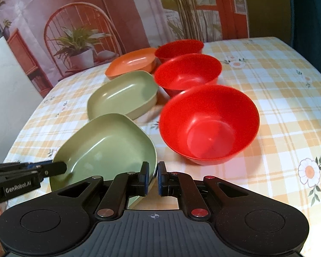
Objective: Organize plates and bowls
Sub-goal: 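Lift the green plate onto the other green plate and open the left gripper, then move the left gripper to the rim of the orange plate, then grasp the orange plate rim with the left gripper and lift it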
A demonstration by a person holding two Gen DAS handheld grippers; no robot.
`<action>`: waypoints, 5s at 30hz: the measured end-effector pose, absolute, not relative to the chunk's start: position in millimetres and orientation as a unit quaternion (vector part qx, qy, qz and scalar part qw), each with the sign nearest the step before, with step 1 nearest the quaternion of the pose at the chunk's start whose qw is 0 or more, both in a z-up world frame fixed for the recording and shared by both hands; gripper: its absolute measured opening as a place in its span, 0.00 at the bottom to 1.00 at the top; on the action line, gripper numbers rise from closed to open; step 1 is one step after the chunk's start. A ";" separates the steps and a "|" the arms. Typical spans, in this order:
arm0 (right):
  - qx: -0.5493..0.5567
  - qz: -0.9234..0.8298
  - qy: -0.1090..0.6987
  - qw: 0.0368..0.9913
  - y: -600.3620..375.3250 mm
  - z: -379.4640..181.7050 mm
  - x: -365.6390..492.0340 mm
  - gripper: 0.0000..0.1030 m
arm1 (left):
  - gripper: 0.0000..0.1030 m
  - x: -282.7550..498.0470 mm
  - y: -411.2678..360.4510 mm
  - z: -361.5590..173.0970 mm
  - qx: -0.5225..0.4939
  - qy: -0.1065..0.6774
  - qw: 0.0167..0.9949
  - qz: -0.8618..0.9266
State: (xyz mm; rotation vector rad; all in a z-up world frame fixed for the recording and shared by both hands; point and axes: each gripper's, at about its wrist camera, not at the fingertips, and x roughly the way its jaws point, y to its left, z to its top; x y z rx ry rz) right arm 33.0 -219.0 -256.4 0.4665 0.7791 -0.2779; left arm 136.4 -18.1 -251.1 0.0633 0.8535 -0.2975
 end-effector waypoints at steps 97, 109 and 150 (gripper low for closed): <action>0.204 -0.155 0.377 0.890 -266.2 -231.5 167.0 0.17 | 0.14 307.7 -9.6 -232.0 0.064 0.400 0.901 -0.159; 0.176 -0.133 0.372 0.902 -284.3 -218.4 215.6 0.17 | 0.14 352.7 5.5 -198.4 0.021 0.380 0.911 -0.157; 0.288 -0.156 0.386 0.862 -327.6 -272.6 316.4 0.19 | 0.14 428.3 -7.5 -277.9 -0.019 0.430 0.886 -0.172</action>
